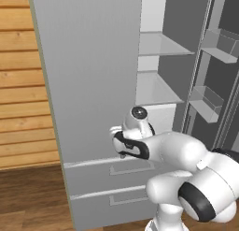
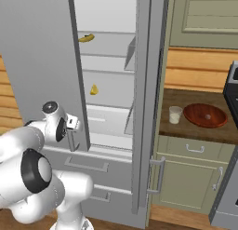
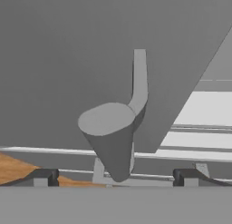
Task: Grab a lemon wedge from the fridge and one ice cube from the ice bowl, and put them in the glass of lemonade.
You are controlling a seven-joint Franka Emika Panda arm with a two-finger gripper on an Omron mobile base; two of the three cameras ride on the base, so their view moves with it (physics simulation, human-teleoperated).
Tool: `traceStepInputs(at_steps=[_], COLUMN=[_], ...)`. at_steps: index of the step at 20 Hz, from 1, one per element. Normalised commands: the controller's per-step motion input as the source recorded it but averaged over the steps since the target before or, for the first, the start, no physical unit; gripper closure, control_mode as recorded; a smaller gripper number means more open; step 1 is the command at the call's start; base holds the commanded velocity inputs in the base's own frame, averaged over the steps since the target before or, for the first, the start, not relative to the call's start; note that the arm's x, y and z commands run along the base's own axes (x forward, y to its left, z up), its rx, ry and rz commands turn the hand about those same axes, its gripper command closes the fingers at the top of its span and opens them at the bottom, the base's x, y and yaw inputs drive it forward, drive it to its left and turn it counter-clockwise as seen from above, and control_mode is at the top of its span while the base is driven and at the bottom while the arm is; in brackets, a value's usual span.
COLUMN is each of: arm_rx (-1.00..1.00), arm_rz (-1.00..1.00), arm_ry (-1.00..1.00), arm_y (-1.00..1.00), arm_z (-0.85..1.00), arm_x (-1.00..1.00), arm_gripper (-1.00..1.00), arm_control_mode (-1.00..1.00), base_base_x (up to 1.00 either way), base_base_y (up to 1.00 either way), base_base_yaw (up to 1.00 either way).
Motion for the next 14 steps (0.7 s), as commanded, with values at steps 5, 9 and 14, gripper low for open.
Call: traceStepInputs(at_steps=[5,9,14], arm_rx=[-0.02,-0.02,-0.02], arm_rz=[0.00,0.00,0.00], arm_ry=[0.00,0.00,0.00], arm_y=[0.09,0.00,0.00], arm_z=[-0.29,-0.23,-0.09], arm_x=[0.24,0.33,0.44], arm_gripper=[-1.00,-1.00,-1.00], arm_control_mode=[-1.00,-1.00,-1.00], base_base_x=[0.00,0.00,0.00], base_base_y=[0.00,0.00,0.00], base_base_yaw=[0.00,0.00,0.00])
